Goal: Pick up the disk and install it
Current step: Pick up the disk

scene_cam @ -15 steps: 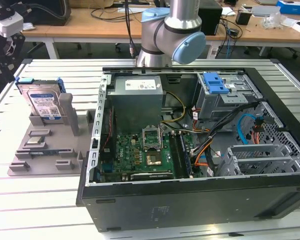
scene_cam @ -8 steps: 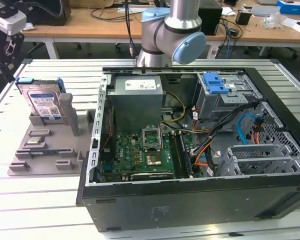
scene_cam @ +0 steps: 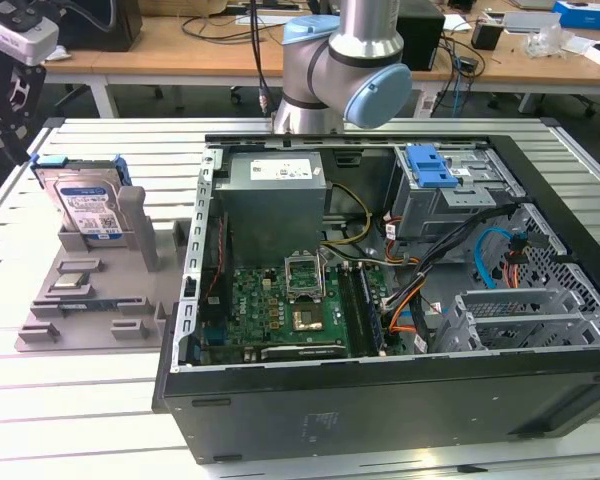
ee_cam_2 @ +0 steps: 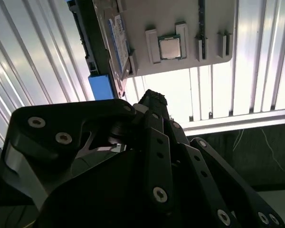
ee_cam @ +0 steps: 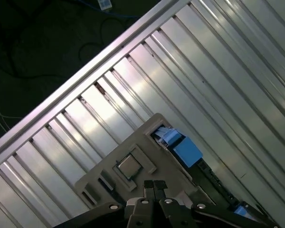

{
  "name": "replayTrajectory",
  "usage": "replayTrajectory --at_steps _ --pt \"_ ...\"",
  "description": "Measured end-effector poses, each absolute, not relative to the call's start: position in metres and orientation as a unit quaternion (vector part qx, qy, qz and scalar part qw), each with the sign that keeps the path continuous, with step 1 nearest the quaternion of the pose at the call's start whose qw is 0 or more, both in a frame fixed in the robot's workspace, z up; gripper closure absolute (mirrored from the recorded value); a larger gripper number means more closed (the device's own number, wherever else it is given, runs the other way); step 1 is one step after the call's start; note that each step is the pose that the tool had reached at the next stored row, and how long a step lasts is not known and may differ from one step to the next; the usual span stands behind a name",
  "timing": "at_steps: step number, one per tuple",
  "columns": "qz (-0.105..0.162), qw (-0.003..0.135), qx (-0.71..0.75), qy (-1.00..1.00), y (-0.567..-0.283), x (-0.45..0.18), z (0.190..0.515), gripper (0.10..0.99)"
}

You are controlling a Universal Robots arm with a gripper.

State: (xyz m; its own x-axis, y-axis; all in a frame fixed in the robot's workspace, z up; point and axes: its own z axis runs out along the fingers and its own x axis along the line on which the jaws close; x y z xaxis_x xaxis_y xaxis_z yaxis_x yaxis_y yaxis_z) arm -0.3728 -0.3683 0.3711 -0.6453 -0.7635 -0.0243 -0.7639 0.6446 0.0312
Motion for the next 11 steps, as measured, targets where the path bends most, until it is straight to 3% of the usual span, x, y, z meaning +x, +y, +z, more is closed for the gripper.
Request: replayTrajectory --at_steps 11 --pt "0.02 0.003 -0.485 0.874 -0.3683 -0.3728 0.3711 0.98"
